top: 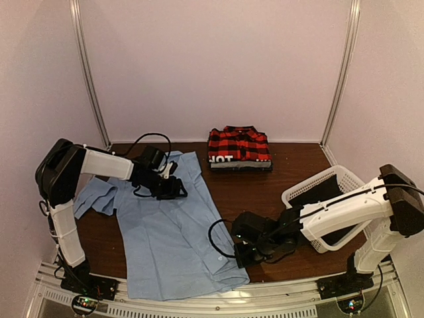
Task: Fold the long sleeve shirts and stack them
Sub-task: Adjust the sleeve of the 1/3-folded shirt, then adjust the 1/3-folded shirt at the center of the board.
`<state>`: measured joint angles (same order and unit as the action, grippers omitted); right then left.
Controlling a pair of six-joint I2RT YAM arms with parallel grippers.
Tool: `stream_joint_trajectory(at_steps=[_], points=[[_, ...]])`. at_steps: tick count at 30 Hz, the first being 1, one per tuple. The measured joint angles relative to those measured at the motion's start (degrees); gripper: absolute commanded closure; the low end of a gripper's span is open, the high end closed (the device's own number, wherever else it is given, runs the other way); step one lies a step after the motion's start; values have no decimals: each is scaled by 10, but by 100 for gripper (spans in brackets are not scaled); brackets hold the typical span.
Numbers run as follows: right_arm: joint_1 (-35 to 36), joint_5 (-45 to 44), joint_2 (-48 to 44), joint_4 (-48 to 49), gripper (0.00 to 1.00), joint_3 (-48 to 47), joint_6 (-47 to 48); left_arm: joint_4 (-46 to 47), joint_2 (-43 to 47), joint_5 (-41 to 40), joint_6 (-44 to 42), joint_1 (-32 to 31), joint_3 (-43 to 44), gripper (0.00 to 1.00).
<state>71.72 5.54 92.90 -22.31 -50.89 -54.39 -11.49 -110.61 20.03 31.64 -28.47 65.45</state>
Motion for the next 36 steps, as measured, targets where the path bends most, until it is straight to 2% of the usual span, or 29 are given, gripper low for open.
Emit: stream_joint_trajectory(at_steps=[6,12,17,24,29,36], points=[[1,-2,15,20,100,14,0,0,0,1,0,10,1,38],[7,-7,14,9,65,-8,10,-9,-1,-10,-1,18,18,38],[3,-39,-4,-12,56,-41,21,-17,2,-31,-5,21,45,38],[-20,-80,-12,25,55,-82,42,-10,-12,-37,-20,63,124,38],[-32,-87,31,86,56,-115,60,2,-78,-29,-46,77,216,38],[-60,-85,79,164,58,-113,73,-9,-165,-27,-70,74,295,39]])
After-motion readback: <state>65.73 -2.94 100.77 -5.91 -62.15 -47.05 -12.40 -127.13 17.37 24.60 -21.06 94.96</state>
